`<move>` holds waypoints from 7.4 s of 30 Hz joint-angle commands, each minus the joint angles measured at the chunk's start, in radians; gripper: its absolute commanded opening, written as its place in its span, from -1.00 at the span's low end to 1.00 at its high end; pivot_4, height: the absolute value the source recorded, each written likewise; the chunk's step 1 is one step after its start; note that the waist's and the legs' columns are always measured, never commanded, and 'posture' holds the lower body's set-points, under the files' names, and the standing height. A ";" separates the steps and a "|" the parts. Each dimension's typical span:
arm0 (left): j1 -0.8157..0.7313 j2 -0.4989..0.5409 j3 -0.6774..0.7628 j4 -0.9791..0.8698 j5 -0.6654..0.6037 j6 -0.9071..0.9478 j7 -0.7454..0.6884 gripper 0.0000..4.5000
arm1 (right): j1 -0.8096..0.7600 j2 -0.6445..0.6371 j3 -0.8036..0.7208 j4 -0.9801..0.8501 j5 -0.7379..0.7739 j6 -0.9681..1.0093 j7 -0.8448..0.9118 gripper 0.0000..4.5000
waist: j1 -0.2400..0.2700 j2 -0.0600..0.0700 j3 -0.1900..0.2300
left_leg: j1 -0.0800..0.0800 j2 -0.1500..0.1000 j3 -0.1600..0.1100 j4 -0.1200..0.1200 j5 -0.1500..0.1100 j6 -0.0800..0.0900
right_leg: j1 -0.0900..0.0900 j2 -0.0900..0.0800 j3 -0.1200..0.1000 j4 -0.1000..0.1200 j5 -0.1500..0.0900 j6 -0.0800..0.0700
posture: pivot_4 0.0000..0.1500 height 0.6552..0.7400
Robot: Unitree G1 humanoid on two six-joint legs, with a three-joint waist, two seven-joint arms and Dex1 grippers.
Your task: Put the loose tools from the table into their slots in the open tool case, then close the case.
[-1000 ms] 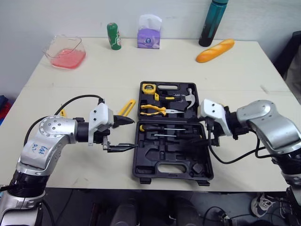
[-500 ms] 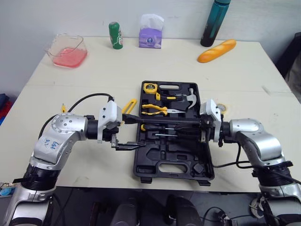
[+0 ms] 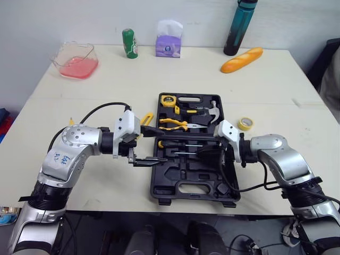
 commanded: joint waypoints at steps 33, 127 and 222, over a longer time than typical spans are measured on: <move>0.681 0.202 0.942 0.441 0.005 0.016 0.351 1.00 | 0.421 -0.433 -0.810 0.362 0.065 -0.168 -0.057 0.97 | -0.004 0.009 0.002 | -0.010 -0.002 0.004 -0.012 -0.002 0.001 | -0.016 -0.014 -0.002 -0.005 -0.001 -0.003 | 1.00 1.00; -0.558 -0.131 -0.549 0.463 0.287 0.262 -0.253 -0.78 | 0.565 -0.222 -0.717 -0.875 0.664 0.386 -0.427 1.00 | 0.012 -0.004 0.007 | -0.020 -0.004 0.003 -0.010 0.010 -0.002 | -0.026 0.000 -0.004 0.005 -0.001 -0.003 | 1.00 1.00; -0.265 -0.327 -0.237 0.699 0.386 -0.527 -0.191 -0.99 | 0.612 -0.249 -0.620 -0.817 0.615 0.278 -0.451 1.00 | 0.029 -0.004 0.006 | -0.020 -0.005 0.004 0.001 0.007 0.002 | -0.025 -0.003 -0.004 0.012 0.001 -0.001 | 1.00 1.00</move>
